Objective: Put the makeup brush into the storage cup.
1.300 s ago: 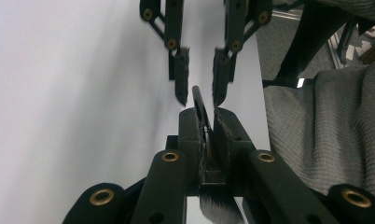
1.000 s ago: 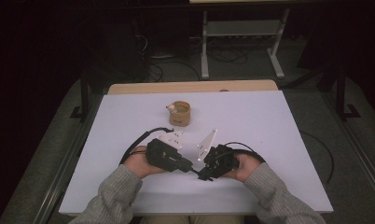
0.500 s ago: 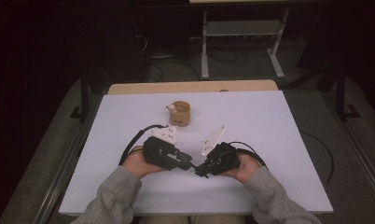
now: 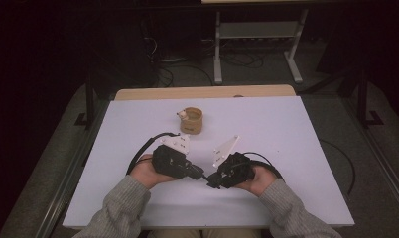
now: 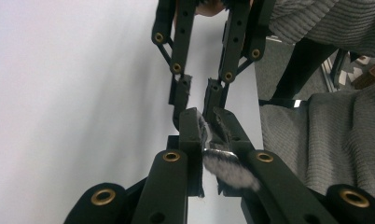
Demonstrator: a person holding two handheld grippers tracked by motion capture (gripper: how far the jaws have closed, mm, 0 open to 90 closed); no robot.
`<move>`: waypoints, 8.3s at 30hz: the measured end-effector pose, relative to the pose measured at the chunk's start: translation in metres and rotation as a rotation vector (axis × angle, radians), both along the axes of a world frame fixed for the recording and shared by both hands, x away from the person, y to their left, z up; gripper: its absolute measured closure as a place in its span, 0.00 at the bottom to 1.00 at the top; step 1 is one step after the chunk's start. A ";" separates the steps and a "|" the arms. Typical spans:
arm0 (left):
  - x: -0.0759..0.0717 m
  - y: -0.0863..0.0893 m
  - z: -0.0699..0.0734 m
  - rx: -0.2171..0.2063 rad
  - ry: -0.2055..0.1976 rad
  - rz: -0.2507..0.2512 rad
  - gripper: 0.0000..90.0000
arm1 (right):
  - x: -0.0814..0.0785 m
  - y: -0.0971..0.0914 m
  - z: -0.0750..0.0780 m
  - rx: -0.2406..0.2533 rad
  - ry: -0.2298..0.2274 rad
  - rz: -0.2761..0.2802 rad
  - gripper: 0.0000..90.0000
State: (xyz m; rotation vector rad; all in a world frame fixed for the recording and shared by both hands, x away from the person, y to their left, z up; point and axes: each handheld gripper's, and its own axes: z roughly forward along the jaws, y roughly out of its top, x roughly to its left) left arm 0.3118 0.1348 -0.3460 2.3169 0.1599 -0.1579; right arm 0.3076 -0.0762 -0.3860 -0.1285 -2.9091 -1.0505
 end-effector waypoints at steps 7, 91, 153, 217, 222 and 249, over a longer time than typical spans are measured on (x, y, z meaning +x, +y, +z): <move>-0.001 0.000 0.000 -0.017 -0.021 0.044 0.81 | 0.001 0.003 -0.005 0.032 0.006 -0.016 0.92; 0.034 0.017 0.006 -0.010 0.004 0.205 0.92 | 0.008 -0.093 -0.018 0.221 0.092 -0.421 0.42; 0.129 0.026 0.046 0.013 0.033 0.407 0.92 | 0.006 -0.132 -0.025 0.212 0.054 -0.537 0.28; 0.202 0.015 0.081 -0.028 0.000 0.606 0.92 | 0.009 -0.144 -0.025 0.230 0.012 -0.608 0.24; 0.205 0.011 0.075 -0.015 0.006 0.621 0.92 | 0.009 -0.143 -0.025 0.228 0.014 -0.608 0.24; 0.199 0.003 0.036 0.066 0.036 0.633 0.92 | 0.007 -0.139 -0.027 0.221 0.005 -0.569 0.24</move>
